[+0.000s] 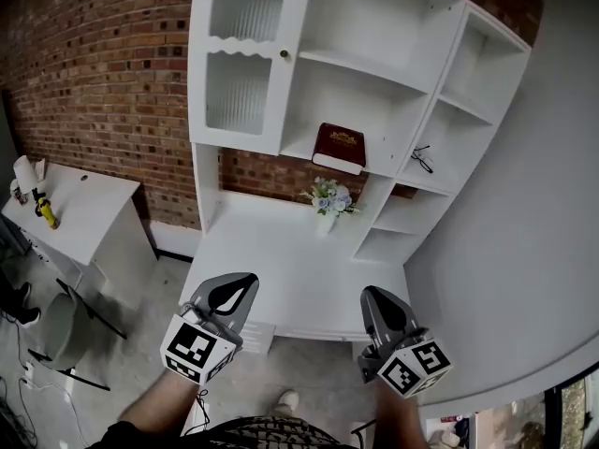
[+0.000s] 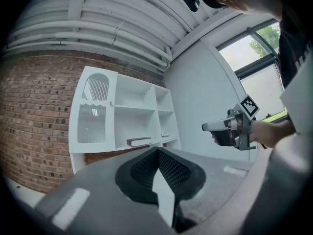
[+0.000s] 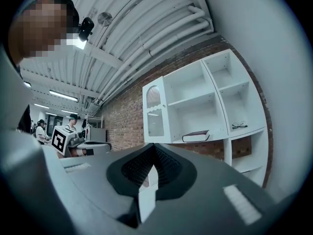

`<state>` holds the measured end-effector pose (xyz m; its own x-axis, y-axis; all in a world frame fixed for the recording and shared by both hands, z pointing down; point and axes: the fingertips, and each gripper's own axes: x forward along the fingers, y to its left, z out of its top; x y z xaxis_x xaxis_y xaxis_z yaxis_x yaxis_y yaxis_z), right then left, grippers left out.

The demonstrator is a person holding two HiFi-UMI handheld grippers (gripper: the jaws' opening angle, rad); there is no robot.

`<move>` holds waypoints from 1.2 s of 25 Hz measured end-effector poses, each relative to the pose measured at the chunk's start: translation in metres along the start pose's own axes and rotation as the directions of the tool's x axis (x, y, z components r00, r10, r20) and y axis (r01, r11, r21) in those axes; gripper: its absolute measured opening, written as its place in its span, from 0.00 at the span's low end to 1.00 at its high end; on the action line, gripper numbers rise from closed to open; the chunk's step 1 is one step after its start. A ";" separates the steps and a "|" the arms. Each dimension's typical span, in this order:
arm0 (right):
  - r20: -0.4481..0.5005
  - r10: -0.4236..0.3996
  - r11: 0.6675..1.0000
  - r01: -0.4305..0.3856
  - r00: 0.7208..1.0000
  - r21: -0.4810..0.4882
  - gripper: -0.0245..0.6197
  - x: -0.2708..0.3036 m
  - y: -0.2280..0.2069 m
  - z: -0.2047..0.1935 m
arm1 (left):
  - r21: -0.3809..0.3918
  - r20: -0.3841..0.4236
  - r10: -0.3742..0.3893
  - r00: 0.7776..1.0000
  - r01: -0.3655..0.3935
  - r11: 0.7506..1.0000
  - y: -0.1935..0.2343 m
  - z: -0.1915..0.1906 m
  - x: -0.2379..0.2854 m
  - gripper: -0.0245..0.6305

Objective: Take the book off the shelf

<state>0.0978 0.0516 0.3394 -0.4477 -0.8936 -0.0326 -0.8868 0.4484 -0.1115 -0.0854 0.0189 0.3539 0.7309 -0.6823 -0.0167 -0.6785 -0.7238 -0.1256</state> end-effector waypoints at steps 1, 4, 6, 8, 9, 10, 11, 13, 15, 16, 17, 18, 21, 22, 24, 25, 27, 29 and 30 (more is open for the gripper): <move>-0.004 -0.001 1.000 0.001 1.000 -0.005 0.07 0.003 -0.006 0.000 | 0.000 0.006 0.001 1.000 -0.001 1.000 0.002 0.003 0.005 0.04; -0.009 0.010 1.000 -0.010 1.000 -0.012 0.07 0.016 -0.021 0.002 | 0.001 0.025 0.005 1.000 -0.005 1.000 0.008 0.010 0.022 0.04; -0.002 0.022 1.000 -0.022 1.000 -0.010 0.07 0.024 -0.032 0.004 | 0.002 0.027 0.007 1.000 -0.007 1.000 0.011 0.010 0.035 0.04; 0.005 0.033 0.999 -0.032 0.999 -0.008 0.07 0.032 -0.043 0.006 | 0.000 0.023 0.009 1.000 -0.009 1.000 0.013 0.008 0.048 0.04; 0.007 0.037 0.999 -0.037 0.999 -0.009 0.07 0.036 -0.049 0.008 | -0.002 0.021 0.011 1.000 -0.011 1.000 0.014 0.007 0.055 0.04; 0.008 0.042 0.999 -0.041 0.999 -0.009 0.07 0.039 -0.055 0.009 | -0.004 0.019 0.012 1.000 -0.012 1.000 0.016 0.006 0.061 0.04; 0.009 0.045 0.999 -0.045 0.999 -0.010 0.07 0.043 -0.061 0.010 | -0.005 0.017 0.014 1.000 -0.014 1.000 0.017 0.006 0.067 0.04; 0.010 0.054 0.999 -0.054 0.998 -0.008 0.07 0.050 -0.072 0.011 | -0.007 0.014 0.019 1.000 -0.019 1.000 0.020 0.005 0.080 0.04; 0.008 0.066 0.998 -0.066 0.998 -0.003 0.07 0.057 -0.083 0.011 | -0.007 0.012 0.027 1.000 -0.026 1.000 0.022 0.006 0.092 0.04; 0.007 0.073 0.997 -0.073 0.997 0.000 0.07 0.060 -0.089 0.011 | -0.005 0.011 0.032 0.999 -0.032 0.999 0.023 0.006 0.098 0.04; 0.007 0.080 0.997 -0.080 0.997 0.003 0.07 0.063 -0.094 0.012 | -0.002 0.008 0.038 0.999 -0.038 0.999 0.024 0.007 0.104 0.04; 0.008 0.086 0.996 -0.086 0.996 0.005 0.07 0.066 -0.100 0.014 | 0.002 0.004 0.046 0.999 -0.046 0.999 0.025 0.008 0.110 0.04; 0.016 0.107 0.994 -0.107 0.994 0.009 0.07 0.073 -0.116 0.019 | 0.010 0.000 0.069 0.998 -0.069 0.998 0.027 0.011 0.126 0.04; 0.016 0.114 0.993 -0.114 0.993 0.009 0.07 0.076 -0.122 0.021 | 0.009 0.000 0.076 0.997 -0.076 0.997 0.027 0.011 0.131 0.04; 0.015 0.130 0.991 -0.130 0.991 0.011 0.07 0.081 -0.133 0.022 | 0.004 -0.004 0.090 0.996 -0.090 0.996 0.026 0.010 0.139 0.04; 0.014 0.139 0.990 -0.139 0.990 0.014 0.07 0.084 -0.138 0.021 | 0.001 -0.009 0.098 0.995 -0.098 0.995 0.026 0.008 0.142 0.04; 0.013 0.153 0.988 -0.154 0.988 0.025 0.07 0.090 -0.146 0.016 | -0.001 -0.025 0.115 0.993 -0.115 0.993 0.026 0.001 0.148 0.04; 0.008 0.164 0.985 -0.164 0.986 0.046 0.07 0.096 -0.154 0.010 | 0.001 -0.051 0.122 0.991 -0.122 0.992 0.025 -0.007 0.154 0.04; 0.005 0.171 0.984 -0.171 0.985 0.058 0.07 0.098 -0.156 0.007 | 0.005 -0.064 0.124 0.990 -0.124 0.992 0.025 -0.010 0.156 0.04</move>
<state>0.1932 -0.1062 0.3466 -0.5921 -0.8039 -0.0563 -0.7892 0.5926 -0.1612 0.0113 -0.1065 0.3579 0.6349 -0.7720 0.0315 -0.7635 -0.6331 -0.1276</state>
